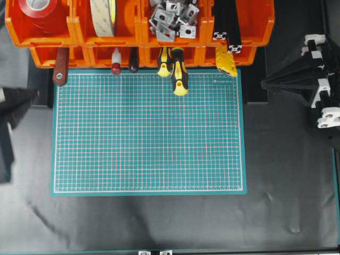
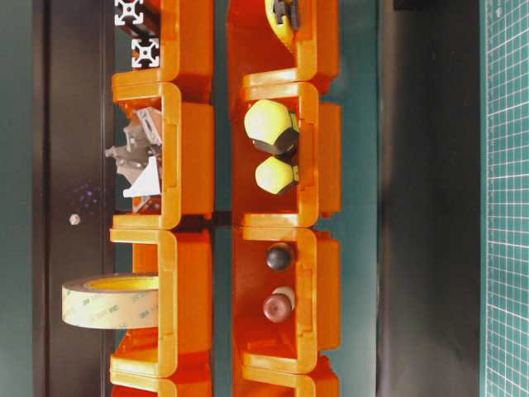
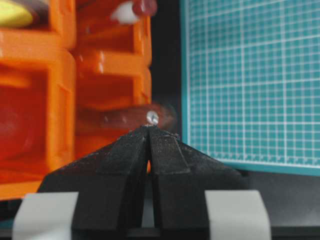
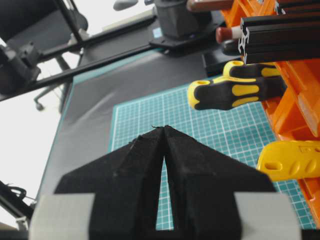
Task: Pick scraper from container rack with left arm.
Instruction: 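Move the open left gripper to the brown-handled scraper in the rack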
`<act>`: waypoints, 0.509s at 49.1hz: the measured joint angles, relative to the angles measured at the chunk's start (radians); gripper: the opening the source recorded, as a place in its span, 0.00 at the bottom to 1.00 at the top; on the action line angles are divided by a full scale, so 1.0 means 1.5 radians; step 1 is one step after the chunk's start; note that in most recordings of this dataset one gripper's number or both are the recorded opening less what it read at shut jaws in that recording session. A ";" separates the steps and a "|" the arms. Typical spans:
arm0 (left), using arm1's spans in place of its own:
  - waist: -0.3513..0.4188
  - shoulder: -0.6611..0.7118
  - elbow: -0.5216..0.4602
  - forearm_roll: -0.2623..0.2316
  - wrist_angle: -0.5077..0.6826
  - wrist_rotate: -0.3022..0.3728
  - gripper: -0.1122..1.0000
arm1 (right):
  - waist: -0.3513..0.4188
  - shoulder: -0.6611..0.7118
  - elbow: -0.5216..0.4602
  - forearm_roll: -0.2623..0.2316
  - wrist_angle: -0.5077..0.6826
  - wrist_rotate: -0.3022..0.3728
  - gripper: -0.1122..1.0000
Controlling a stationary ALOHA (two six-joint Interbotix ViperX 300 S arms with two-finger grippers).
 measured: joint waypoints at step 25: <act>-0.016 0.110 0.051 0.067 0.071 -0.124 0.10 | 0.000 -0.004 -0.001 0.000 0.003 0.005 0.09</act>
